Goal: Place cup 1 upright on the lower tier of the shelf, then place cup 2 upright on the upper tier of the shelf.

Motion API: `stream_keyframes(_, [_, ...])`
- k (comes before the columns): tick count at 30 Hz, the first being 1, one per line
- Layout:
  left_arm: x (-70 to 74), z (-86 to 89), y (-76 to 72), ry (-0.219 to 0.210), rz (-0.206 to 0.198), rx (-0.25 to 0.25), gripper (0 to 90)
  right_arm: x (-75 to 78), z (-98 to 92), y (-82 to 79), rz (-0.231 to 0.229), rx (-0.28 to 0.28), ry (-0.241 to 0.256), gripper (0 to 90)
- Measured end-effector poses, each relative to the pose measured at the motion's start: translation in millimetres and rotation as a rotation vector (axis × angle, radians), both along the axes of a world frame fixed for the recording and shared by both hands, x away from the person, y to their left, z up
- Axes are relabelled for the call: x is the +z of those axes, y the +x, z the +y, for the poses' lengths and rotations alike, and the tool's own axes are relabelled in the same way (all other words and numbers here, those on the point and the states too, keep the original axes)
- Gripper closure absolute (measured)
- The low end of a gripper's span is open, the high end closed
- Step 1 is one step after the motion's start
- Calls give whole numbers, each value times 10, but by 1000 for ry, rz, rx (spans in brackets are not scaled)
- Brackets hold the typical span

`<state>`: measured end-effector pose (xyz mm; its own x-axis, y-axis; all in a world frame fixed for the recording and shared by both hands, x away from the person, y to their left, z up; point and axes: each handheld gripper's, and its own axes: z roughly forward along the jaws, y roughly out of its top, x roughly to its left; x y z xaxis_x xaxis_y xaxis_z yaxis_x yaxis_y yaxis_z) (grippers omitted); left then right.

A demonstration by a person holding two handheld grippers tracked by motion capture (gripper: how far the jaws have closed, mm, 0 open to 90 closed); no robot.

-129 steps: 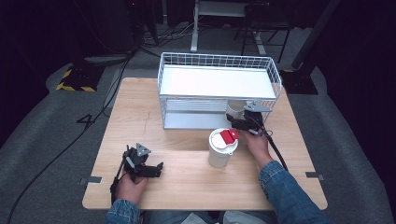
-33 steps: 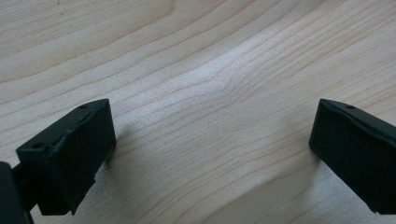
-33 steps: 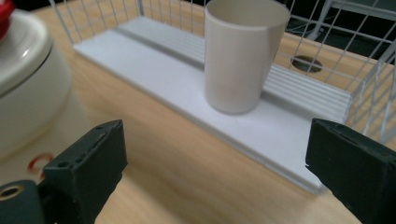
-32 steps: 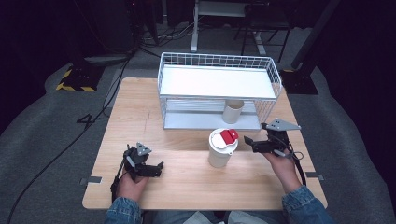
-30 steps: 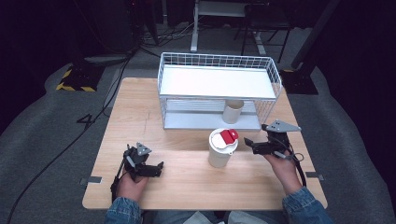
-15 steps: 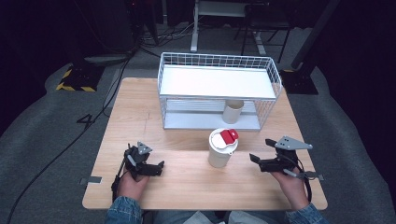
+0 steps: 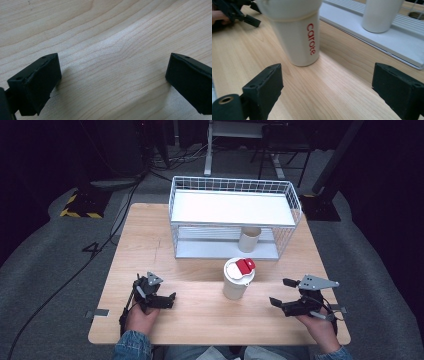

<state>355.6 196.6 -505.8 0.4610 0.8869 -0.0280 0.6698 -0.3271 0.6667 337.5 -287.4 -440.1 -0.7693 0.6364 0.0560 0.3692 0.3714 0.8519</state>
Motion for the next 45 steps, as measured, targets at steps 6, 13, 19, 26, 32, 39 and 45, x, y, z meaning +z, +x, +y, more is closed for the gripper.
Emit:
stream_keyframes(6, [0, 0, 0, 0, 0, 0, 5, 18, 76, -23, -6, 57, 13, 105])
stream_keyframes(13, [0, 1, -1, 1, 0, -1, 6, 27, 235, -8, -22, 113, 23, 67])
stream_keyframes(19, [0, -1, -12, 4, -4, -9, 9, 23, 352, 39, -30, 132, 20, 15])
stream_keyframes(26, [-1, -5, -25, 0, -1, -10, 10, -34, 477, 154, -24, 172, 37, 1])
stream_keyframes(32, [0, -5, -35, 3, -3, -8, 11, -85, 611, 274, -27, 190, 26, 1])
stream_keyframes(39, [0, -5, -34, 3, -4, -9, 11, -163, 715, 390, -12, 197, 12, 1])
stream_keyframes(45, [0, -5, -34, 3, -3, -8, 11, -223, 829, 483, -9, 218, 36, 1])
